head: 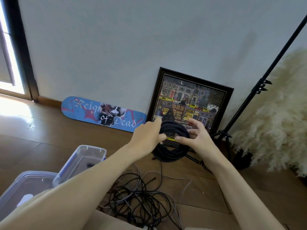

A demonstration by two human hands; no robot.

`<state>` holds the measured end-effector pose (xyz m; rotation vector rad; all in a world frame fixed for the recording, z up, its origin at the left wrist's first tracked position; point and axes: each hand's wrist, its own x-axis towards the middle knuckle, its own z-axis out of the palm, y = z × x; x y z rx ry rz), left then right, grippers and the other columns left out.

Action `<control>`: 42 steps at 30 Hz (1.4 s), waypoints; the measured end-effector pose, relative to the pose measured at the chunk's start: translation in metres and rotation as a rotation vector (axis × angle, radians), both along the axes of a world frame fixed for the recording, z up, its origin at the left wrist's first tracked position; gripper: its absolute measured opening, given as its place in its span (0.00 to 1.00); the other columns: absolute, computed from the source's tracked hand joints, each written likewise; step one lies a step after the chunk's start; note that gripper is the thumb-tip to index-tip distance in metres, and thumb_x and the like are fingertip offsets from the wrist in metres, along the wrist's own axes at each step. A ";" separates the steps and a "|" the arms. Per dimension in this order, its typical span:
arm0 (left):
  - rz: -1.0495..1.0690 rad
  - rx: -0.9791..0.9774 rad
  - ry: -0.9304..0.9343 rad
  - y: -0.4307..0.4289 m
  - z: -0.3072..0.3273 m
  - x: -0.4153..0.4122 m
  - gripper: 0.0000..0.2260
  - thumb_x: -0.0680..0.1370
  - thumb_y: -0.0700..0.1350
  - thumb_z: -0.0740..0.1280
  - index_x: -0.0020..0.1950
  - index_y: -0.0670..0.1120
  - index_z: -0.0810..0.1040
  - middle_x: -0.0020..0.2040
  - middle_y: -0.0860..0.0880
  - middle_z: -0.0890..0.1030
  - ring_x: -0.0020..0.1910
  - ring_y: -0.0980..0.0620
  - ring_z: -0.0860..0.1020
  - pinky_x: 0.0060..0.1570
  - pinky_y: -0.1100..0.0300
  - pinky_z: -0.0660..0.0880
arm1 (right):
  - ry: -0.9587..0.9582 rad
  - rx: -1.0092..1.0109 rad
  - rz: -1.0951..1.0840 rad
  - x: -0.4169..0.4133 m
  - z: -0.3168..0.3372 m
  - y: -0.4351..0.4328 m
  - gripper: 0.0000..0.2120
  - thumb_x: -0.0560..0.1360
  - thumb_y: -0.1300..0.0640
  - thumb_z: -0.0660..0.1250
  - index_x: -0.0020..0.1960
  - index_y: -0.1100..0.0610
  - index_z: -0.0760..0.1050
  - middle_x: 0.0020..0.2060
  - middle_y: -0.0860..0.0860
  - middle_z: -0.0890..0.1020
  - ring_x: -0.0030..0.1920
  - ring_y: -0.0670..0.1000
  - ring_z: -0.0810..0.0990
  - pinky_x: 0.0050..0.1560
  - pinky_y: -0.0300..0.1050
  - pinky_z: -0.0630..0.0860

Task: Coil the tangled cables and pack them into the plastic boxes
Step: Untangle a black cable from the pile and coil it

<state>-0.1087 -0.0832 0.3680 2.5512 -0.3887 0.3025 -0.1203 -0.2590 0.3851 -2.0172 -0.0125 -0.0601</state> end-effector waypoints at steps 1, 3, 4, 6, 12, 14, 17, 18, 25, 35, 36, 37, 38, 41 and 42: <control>-0.018 0.207 -0.096 0.001 0.002 -0.003 0.10 0.79 0.48 0.61 0.51 0.44 0.62 0.43 0.46 0.76 0.42 0.41 0.75 0.35 0.54 0.65 | -0.074 -0.193 0.046 -0.001 -0.002 0.000 0.42 0.67 0.57 0.78 0.73 0.47 0.59 0.57 0.51 0.75 0.57 0.48 0.74 0.54 0.42 0.71; -0.073 0.525 -0.249 -0.002 0.001 -0.007 0.15 0.79 0.49 0.61 0.61 0.43 0.63 0.50 0.46 0.79 0.47 0.41 0.78 0.35 0.54 0.64 | -0.183 -0.517 0.162 -0.001 -0.011 0.007 0.45 0.67 0.57 0.78 0.75 0.46 0.56 0.59 0.50 0.73 0.60 0.49 0.72 0.60 0.45 0.71; -0.111 0.621 -0.297 -0.006 -0.002 -0.007 0.18 0.79 0.49 0.61 0.64 0.42 0.63 0.52 0.46 0.80 0.49 0.41 0.79 0.36 0.54 0.64 | -0.239 -0.655 0.201 -0.001 -0.017 0.013 0.45 0.67 0.58 0.78 0.75 0.47 0.56 0.60 0.50 0.73 0.61 0.51 0.72 0.62 0.48 0.72; -0.176 0.740 -0.364 -0.015 -0.009 -0.007 0.19 0.79 0.46 0.60 0.67 0.40 0.63 0.54 0.46 0.80 0.49 0.42 0.80 0.36 0.53 0.66 | -0.302 -0.767 0.245 -0.001 -0.026 0.022 0.43 0.67 0.61 0.75 0.75 0.47 0.57 0.59 0.51 0.76 0.59 0.54 0.75 0.58 0.53 0.74; -0.240 0.723 -0.324 -0.016 -0.013 -0.008 0.16 0.79 0.46 0.60 0.65 0.42 0.65 0.57 0.46 0.77 0.50 0.44 0.79 0.37 0.55 0.66 | -0.224 -0.615 0.346 -0.003 -0.027 0.021 0.37 0.69 0.65 0.72 0.73 0.49 0.61 0.49 0.52 0.81 0.49 0.54 0.79 0.48 0.50 0.76; -0.252 0.595 -0.287 -0.014 -0.010 -0.007 0.18 0.78 0.48 0.61 0.66 0.44 0.65 0.57 0.47 0.76 0.51 0.44 0.79 0.37 0.55 0.67 | -0.253 -0.619 0.303 -0.002 -0.025 0.022 0.33 0.69 0.66 0.69 0.71 0.49 0.64 0.49 0.52 0.81 0.46 0.54 0.79 0.46 0.52 0.76; -0.311 0.301 -0.166 0.000 -0.007 -0.002 0.16 0.76 0.50 0.65 0.61 0.46 0.67 0.51 0.50 0.76 0.48 0.47 0.77 0.41 0.54 0.72 | -0.257 -0.477 0.222 -0.001 -0.015 0.018 0.23 0.70 0.68 0.66 0.62 0.52 0.73 0.46 0.48 0.81 0.42 0.48 0.79 0.40 0.43 0.74; -0.332 0.211 -0.113 0.004 -0.008 0.001 0.16 0.75 0.51 0.66 0.59 0.47 0.67 0.48 0.52 0.76 0.46 0.48 0.77 0.41 0.53 0.72 | -0.223 -0.409 0.193 -0.001 -0.010 0.015 0.21 0.70 0.69 0.66 0.60 0.53 0.75 0.44 0.48 0.81 0.39 0.45 0.79 0.38 0.39 0.72; -0.357 -0.241 0.201 0.002 -0.022 0.016 0.16 0.77 0.57 0.64 0.60 0.50 0.69 0.47 0.48 0.80 0.48 0.50 0.79 0.54 0.47 0.74 | -0.009 0.070 -0.017 -0.001 -0.001 0.005 0.12 0.73 0.73 0.63 0.43 0.57 0.78 0.23 0.51 0.73 0.20 0.45 0.69 0.22 0.37 0.67; -0.011 0.017 -0.021 -0.017 -0.026 0.003 0.18 0.79 0.63 0.53 0.51 0.49 0.66 0.36 0.49 0.75 0.38 0.46 0.76 0.38 0.53 0.71 | 0.080 0.330 -0.292 0.001 -0.005 0.010 0.13 0.70 0.76 0.62 0.38 0.59 0.74 0.24 0.53 0.70 0.20 0.47 0.66 0.21 0.36 0.64; -0.001 0.002 0.002 -0.018 -0.027 0.002 0.18 0.78 0.64 0.53 0.49 0.49 0.65 0.35 0.49 0.74 0.37 0.46 0.75 0.37 0.54 0.70 | 0.084 0.359 -0.298 0.000 -0.005 0.010 0.13 0.70 0.76 0.62 0.38 0.59 0.74 0.23 0.53 0.69 0.20 0.47 0.66 0.21 0.36 0.64; -0.010 -0.043 0.051 -0.019 -0.026 0.001 0.19 0.78 0.64 0.53 0.49 0.48 0.65 0.36 0.49 0.75 0.38 0.47 0.76 0.38 0.54 0.70 | 0.091 0.394 -0.304 0.000 -0.005 0.009 0.13 0.70 0.76 0.62 0.37 0.59 0.74 0.23 0.52 0.69 0.20 0.47 0.66 0.21 0.37 0.64; -0.031 -0.104 0.110 -0.019 -0.026 0.001 0.20 0.78 0.65 0.53 0.49 0.48 0.67 0.38 0.49 0.76 0.39 0.48 0.76 0.39 0.53 0.70 | 0.099 0.430 -0.314 -0.001 -0.005 0.008 0.13 0.70 0.76 0.62 0.37 0.60 0.73 0.22 0.52 0.68 0.20 0.47 0.65 0.22 0.37 0.63; -0.104 -0.319 0.275 -0.022 -0.028 0.004 0.22 0.77 0.66 0.56 0.55 0.49 0.71 0.46 0.50 0.79 0.46 0.52 0.78 0.48 0.55 0.72 | 0.119 0.541 -0.361 0.000 -0.005 0.006 0.12 0.71 0.76 0.62 0.37 0.60 0.72 0.21 0.51 0.69 0.19 0.46 0.66 0.21 0.36 0.63; -0.135 -0.421 0.350 -0.023 -0.029 0.004 0.25 0.75 0.68 0.57 0.59 0.49 0.72 0.51 0.51 0.79 0.50 0.54 0.78 0.52 0.55 0.72 | 0.118 0.602 -0.380 0.000 -0.006 0.006 0.13 0.71 0.76 0.61 0.37 0.60 0.71 0.20 0.50 0.69 0.19 0.45 0.66 0.20 0.36 0.63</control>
